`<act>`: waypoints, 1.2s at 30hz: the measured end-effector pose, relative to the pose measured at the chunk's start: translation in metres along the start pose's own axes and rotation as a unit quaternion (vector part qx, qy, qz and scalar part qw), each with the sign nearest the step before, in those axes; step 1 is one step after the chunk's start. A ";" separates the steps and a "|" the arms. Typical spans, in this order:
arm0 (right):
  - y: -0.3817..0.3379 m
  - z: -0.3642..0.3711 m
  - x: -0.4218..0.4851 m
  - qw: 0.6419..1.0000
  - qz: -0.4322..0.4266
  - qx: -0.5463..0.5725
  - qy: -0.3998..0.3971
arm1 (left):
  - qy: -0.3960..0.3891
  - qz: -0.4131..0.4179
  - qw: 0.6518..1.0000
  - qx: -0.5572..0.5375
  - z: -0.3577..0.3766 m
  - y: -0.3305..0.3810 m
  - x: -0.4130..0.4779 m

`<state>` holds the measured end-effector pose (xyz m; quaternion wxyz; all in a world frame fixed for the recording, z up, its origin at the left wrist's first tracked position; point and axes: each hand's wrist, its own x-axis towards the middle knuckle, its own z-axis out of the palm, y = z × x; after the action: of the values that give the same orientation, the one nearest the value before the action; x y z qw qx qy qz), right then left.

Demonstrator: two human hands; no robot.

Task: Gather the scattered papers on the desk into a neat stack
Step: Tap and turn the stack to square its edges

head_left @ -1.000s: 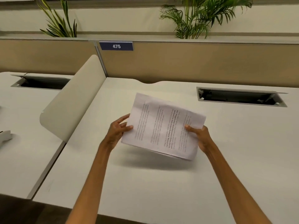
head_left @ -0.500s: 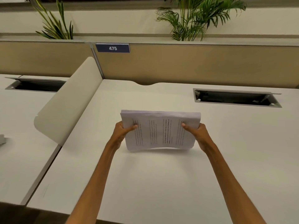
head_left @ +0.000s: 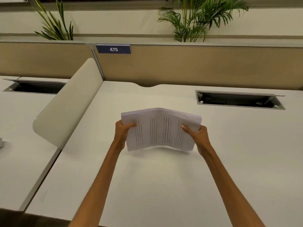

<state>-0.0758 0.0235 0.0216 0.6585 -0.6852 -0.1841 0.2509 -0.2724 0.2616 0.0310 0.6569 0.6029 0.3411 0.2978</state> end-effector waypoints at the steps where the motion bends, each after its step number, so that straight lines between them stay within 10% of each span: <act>1: 0.001 0.001 -0.002 1.000 -0.005 0.013 0.003 | 0.011 0.019 1.000 -0.003 0.001 -0.002 0.000; 30: 0.033 -0.020 -0.001 0.994 0.054 -0.086 -0.051 | -0.008 -0.063 0.997 -0.035 0.005 -0.040 -0.023; 36: 0.023 -0.007 0.004 0.956 0.148 0.253 0.026 | 0.009 -0.139 0.969 -0.204 0.022 -0.042 -0.033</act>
<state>-0.0707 0.0190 -0.0014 0.7707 -0.5218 0.0063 0.3658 -0.2745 0.2183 -0.0069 0.7977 0.4001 0.3598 0.2724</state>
